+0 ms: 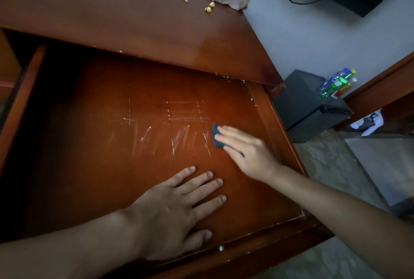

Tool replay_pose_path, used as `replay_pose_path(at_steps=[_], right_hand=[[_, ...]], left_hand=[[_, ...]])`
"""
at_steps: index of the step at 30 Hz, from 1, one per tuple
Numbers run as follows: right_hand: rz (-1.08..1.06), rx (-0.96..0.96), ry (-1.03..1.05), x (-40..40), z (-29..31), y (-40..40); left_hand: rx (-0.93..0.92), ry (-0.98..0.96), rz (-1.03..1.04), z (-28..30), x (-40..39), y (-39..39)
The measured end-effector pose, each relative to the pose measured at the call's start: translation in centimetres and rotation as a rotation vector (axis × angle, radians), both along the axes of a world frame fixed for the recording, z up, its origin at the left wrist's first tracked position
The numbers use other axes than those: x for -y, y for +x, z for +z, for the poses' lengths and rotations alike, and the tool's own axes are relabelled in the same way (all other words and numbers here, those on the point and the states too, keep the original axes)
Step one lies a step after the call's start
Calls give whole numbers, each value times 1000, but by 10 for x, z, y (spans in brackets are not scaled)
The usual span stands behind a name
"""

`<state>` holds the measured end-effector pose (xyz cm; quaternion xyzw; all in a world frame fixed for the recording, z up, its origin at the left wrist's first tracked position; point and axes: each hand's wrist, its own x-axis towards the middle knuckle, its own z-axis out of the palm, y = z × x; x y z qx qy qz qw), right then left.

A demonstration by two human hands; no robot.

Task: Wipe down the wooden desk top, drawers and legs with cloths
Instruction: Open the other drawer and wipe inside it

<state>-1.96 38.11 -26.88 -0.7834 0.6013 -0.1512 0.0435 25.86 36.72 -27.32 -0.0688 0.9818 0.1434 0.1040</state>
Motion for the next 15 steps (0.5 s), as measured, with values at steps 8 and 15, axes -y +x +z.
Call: replay_pose_path(at_steps=[8, 15], right_hand=[[-287, -44, -25, 82, 8, -13], [-276, -64, 233, -48, 18, 0]], left_hand=[[5, -12, 6, 2, 1, 2], [-159, -41, 35, -7, 0, 4]])
